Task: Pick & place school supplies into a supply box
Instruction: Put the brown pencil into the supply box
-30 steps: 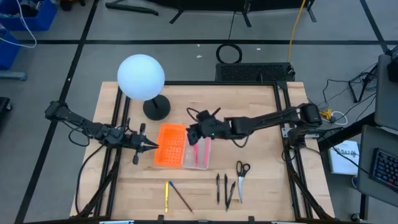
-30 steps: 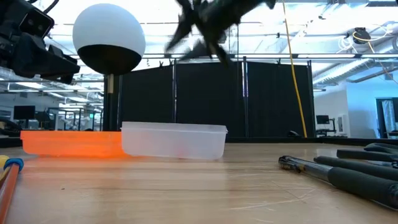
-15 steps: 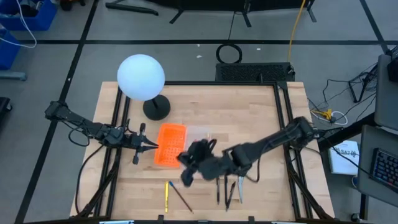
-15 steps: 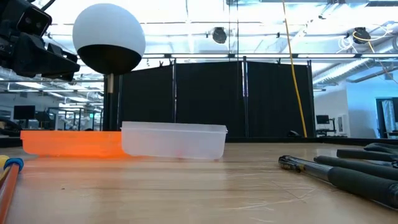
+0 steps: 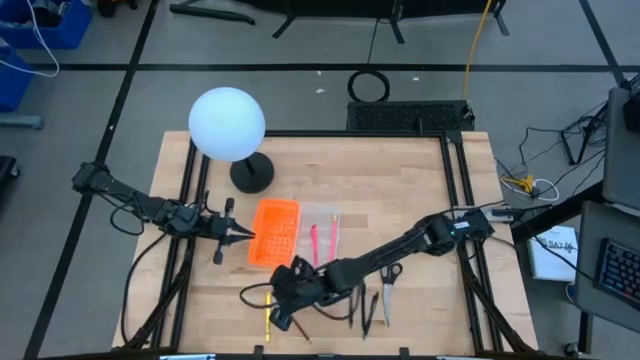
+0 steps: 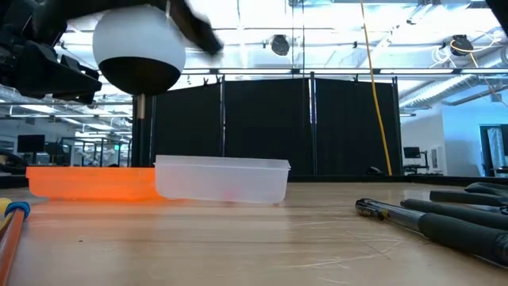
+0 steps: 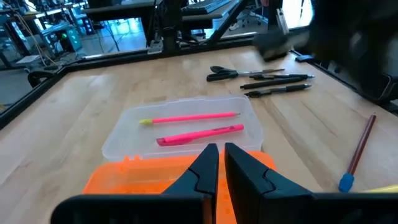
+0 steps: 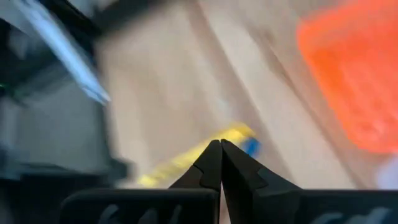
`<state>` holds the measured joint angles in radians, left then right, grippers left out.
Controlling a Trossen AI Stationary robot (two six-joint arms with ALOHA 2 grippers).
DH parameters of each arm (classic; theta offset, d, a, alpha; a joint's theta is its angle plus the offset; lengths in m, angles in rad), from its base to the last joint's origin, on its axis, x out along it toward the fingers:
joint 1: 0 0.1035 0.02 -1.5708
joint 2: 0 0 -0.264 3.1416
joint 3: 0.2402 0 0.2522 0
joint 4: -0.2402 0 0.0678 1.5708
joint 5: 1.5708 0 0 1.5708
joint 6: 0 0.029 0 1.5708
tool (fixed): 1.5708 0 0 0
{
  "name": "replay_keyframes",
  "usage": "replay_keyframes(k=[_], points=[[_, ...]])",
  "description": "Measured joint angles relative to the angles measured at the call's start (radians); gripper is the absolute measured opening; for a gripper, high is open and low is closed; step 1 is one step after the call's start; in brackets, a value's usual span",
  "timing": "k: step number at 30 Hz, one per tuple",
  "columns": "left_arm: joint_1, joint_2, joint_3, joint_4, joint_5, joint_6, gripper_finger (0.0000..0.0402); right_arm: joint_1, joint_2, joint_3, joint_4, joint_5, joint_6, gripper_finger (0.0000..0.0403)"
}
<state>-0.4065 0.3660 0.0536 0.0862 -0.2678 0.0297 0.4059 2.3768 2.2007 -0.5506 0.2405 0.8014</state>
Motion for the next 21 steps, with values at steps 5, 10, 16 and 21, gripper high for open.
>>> replay_keyframes(k=[5,10,16,21], points=[[0.0,0.0,0.0,-0.005,-0.003,-0.011,0.0037,-0.015,-0.008,-0.001,-0.155,0.093,-0.073,0.0],[0.0,-0.001,0.0,-0.004,-0.002,-0.048,0.0037,0.002,-0.133,-0.002,-0.266,0.292,-0.24,0.0],[0.0,-0.001,0.0,-0.007,-0.003,-0.07,0.0037,0.004,-0.437,-0.238,-0.226,0.474,-0.376,0.0],[0.0,-0.001,0.0,-0.006,-0.008,-0.058,0.0037,0.006,-0.785,-0.703,0.167,0.436,-0.547,0.0]])
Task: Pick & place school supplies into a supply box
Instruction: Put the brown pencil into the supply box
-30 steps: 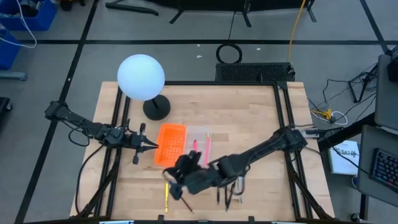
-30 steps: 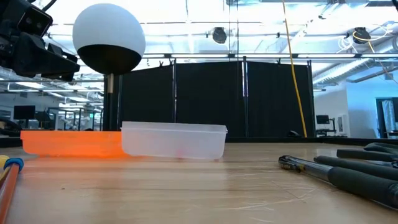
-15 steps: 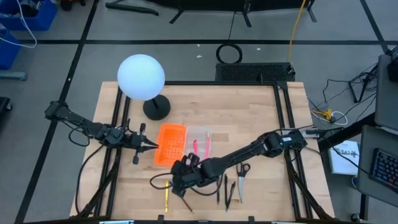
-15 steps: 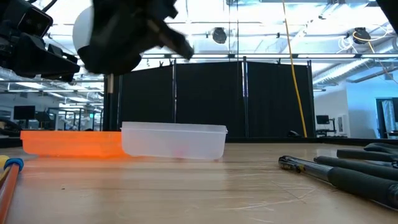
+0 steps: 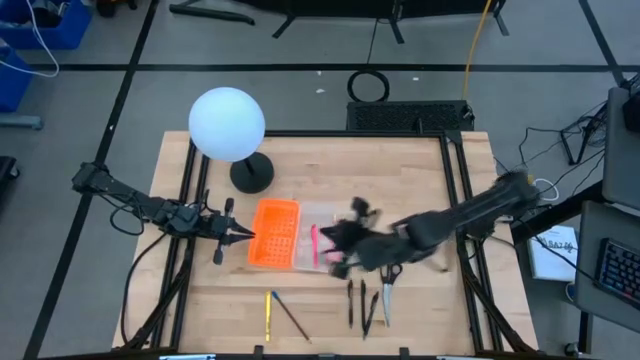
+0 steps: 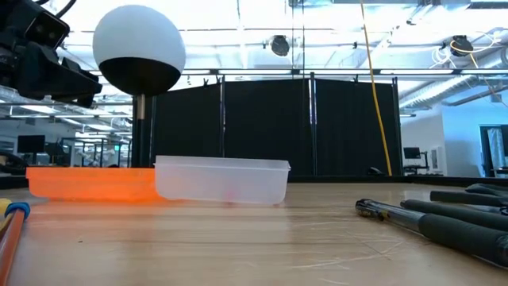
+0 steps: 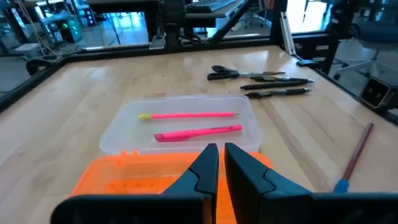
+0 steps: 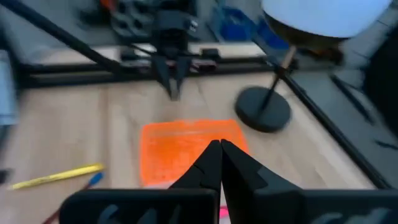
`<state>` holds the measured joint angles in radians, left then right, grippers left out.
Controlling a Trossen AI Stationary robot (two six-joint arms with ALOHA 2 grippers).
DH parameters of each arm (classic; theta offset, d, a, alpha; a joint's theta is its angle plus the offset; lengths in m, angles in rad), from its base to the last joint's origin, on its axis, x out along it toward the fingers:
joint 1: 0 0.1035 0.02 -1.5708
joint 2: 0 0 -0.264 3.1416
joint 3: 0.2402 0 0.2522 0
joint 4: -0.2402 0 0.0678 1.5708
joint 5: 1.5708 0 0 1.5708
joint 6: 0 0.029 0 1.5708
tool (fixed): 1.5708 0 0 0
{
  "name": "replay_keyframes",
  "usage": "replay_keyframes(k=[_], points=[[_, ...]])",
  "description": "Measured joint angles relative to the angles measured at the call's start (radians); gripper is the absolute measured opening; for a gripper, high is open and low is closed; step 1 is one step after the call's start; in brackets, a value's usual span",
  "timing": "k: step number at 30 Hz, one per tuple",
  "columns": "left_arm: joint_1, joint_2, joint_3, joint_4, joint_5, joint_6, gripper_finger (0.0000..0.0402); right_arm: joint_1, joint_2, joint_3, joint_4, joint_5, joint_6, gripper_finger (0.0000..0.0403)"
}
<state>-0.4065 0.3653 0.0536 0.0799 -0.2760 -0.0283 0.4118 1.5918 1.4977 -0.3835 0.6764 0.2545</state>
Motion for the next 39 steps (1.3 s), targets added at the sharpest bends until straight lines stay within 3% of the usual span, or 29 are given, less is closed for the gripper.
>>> replay_keyframes(k=[5,8,14,17,20,25,29,35,39], points=[[0.0,0.0,0.0,0.04,-0.058,0.03,0.0037,-0.013,-0.345,-0.479,0.307,0.013,-0.078,0.0],[0.0,0.0,0.0,0.123,-0.112,0.031,0.0037,-0.053,-0.487,-0.712,0.465,0.029,-0.084,0.0],[0.0,0.001,0.0,0.139,-0.117,0.04,0.0037,-0.096,-0.677,-1.027,0.754,-0.026,-0.085,0.0],[0.0,0.001,0.0,0.118,-0.117,0.03,0.0037,-0.099,-0.732,-1.106,0.805,-0.079,-0.076,0.0],[0.0,0.001,0.0,0.079,-0.108,-0.072,0.0037,-0.094,-0.759,-1.161,0.838,-0.079,-0.061,0.0],[0.0,0.048,0.0,-0.023,0.023,-0.188,0.0037,-0.095,-0.759,-1.251,0.9,-0.079,-0.064,0.0],[-0.018,0.135,0.011,-0.023,0.061,-0.222,0.0037,-0.095,-0.807,-1.314,1.006,-0.114,-0.172,0.0],[-0.058,0.315,0.165,-0.074,0.069,-0.196,0.0037,-0.098,-0.921,-1.357,1.019,-0.184,-0.251,0.0],[-0.082,0.491,0.315,-0.169,0.146,-0.193,0.0037,-0.098,-0.946,-1.383,1.038,-0.184,-0.265,0.0]])
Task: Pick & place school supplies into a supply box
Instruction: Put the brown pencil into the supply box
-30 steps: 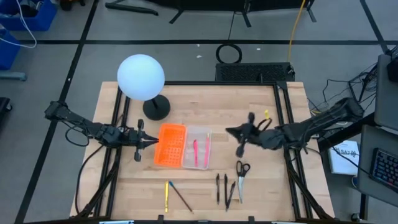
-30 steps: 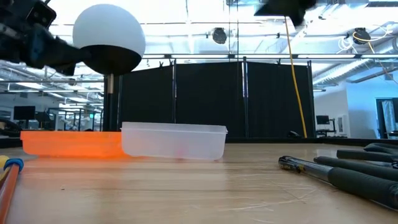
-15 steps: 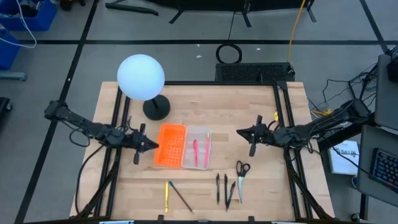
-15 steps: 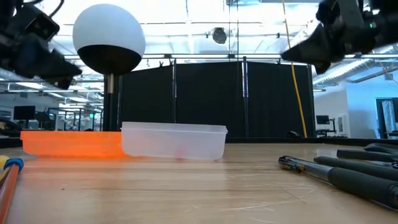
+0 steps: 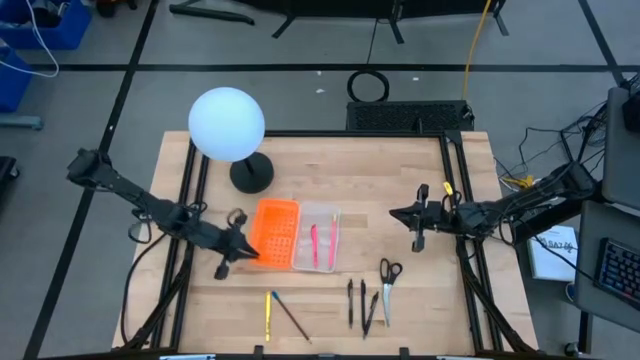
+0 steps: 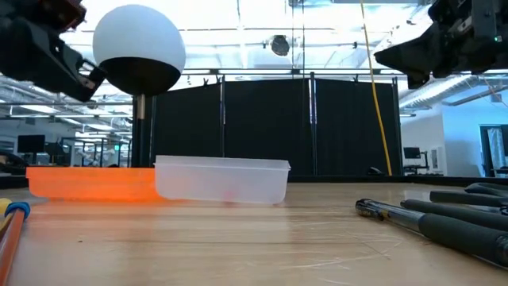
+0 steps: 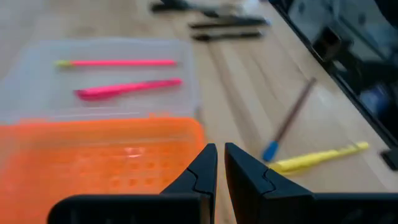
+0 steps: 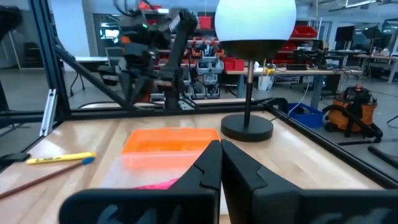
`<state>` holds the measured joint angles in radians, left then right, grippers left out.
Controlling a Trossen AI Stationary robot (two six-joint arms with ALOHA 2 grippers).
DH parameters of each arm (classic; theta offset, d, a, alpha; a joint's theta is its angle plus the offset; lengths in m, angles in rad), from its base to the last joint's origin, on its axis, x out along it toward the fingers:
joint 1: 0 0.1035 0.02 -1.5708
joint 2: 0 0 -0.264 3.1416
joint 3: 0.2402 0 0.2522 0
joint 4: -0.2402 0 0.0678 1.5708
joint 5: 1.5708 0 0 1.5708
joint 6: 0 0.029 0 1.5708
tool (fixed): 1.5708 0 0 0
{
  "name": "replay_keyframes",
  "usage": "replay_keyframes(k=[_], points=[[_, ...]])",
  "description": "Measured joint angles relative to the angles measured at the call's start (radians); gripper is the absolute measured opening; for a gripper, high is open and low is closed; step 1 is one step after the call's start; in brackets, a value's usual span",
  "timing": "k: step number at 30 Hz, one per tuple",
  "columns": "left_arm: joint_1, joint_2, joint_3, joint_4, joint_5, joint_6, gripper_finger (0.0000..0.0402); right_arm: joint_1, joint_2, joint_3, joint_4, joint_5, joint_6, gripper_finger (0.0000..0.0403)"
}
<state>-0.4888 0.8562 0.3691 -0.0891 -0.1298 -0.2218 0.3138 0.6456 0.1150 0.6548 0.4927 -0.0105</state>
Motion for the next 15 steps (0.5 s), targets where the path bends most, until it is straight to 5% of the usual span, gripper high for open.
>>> replay_keyframes(k=[8,15], points=[[-0.069,0.434,0.335,-0.208,0.1,0.027,0.0037,0.0,0.002,-0.05,0.106,0.002,-0.031,0.0],[-0.116,0.777,0.658,-0.41,0.104,0.287,0.0037,0.0,0.001,-0.053,0.21,0.002,-0.14,0.0]])
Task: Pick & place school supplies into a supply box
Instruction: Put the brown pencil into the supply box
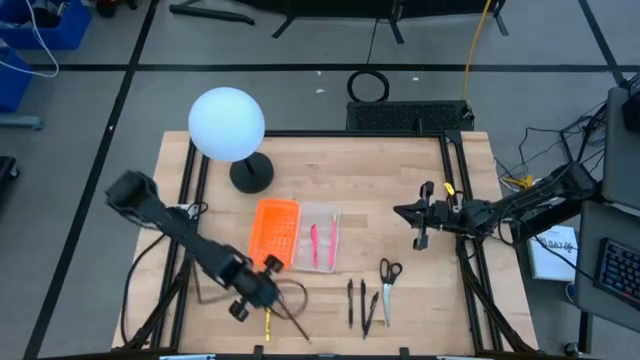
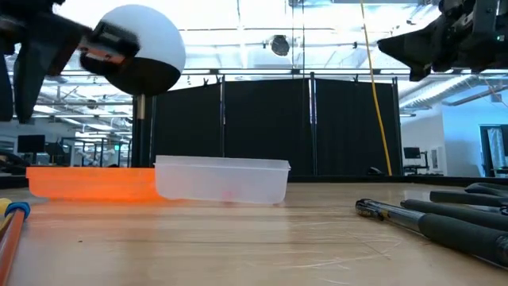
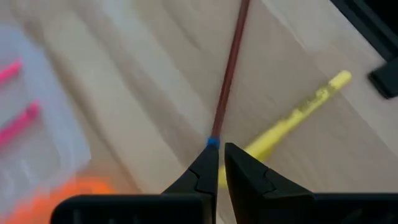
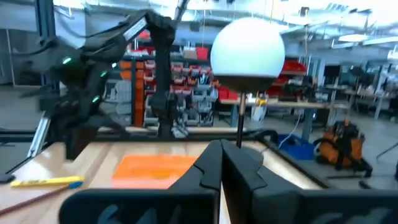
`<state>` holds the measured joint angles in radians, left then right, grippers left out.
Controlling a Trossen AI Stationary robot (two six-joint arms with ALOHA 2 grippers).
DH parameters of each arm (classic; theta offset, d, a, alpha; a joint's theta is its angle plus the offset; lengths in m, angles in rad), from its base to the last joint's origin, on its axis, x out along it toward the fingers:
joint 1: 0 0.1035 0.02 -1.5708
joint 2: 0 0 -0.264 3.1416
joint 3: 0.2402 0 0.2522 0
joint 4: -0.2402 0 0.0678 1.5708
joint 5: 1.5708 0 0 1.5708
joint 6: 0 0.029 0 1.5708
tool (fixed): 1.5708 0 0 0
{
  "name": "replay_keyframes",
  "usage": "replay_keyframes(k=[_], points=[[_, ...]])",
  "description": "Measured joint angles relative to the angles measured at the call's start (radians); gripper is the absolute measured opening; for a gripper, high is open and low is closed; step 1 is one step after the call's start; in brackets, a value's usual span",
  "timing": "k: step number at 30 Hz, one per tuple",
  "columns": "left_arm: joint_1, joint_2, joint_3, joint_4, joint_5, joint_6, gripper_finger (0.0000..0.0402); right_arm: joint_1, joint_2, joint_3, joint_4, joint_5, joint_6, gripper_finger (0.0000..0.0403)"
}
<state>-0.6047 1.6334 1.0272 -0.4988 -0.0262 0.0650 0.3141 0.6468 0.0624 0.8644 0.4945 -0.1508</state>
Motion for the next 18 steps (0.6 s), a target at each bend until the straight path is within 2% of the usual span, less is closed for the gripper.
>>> replay_keyframes(k=[3,7,9,13,18], points=[[0.007,0.09,0.116,-0.057,0.008,0.065,0.0037,0.0,-0.001,-0.001,0.032,0.0,-0.017,0.0],[0.016,0.186,0.236,-0.14,0.103,0.167,0.0037,0.0,-0.001,-0.002,0.044,0.0,-0.019,0.0],[0.015,0.213,0.27,-0.166,0.077,0.184,0.0037,0.0,-0.002,-0.002,0.05,0.0,-0.019,0.0],[0.025,0.24,0.286,-0.189,-0.042,0.075,0.0039,0.0,-0.002,-0.003,0.052,0.0,-0.027,0.0],[0.039,0.266,0.285,-0.259,-0.01,0.062,0.0083,0.0,-0.002,-0.003,0.052,0.001,-0.027,0.0]])
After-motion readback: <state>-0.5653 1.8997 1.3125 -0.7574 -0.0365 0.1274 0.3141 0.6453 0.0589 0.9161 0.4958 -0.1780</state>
